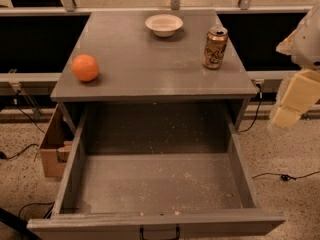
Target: Place orange can into top drawer
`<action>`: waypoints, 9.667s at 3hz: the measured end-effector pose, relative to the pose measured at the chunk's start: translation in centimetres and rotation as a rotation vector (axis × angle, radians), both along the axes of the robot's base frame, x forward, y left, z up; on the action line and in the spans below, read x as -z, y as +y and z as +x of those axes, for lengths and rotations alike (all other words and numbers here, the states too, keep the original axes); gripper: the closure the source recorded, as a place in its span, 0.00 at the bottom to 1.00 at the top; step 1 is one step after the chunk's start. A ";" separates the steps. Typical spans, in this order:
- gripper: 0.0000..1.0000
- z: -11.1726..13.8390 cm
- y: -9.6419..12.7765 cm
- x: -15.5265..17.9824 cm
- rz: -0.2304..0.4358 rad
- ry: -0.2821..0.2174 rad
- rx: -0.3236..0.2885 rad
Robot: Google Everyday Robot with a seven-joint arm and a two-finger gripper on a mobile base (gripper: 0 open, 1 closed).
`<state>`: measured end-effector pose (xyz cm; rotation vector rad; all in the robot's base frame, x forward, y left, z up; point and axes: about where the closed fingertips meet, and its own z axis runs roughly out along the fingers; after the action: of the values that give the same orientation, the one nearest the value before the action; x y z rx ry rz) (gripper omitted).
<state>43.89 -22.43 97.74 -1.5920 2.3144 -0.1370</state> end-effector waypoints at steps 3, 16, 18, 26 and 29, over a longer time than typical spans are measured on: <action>0.00 2.4 -1.0 0.4 0.101 -0.088 0.052; 0.41 33.3 0.0 8.0 1.122 -0.568 0.330; 0.89 33.4 1.2 7.1 1.121 -0.582 0.284; 1.00 13.1 0.0 -1.2 1.163 -0.438 0.188; 1.00 12.0 2.6 1.5 1.161 -0.381 0.119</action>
Offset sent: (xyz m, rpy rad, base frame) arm 0.0216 -0.0114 -0.0044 0.1021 -0.0867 -0.0664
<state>55.92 -19.84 96.22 -0.7325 1.6160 0.6870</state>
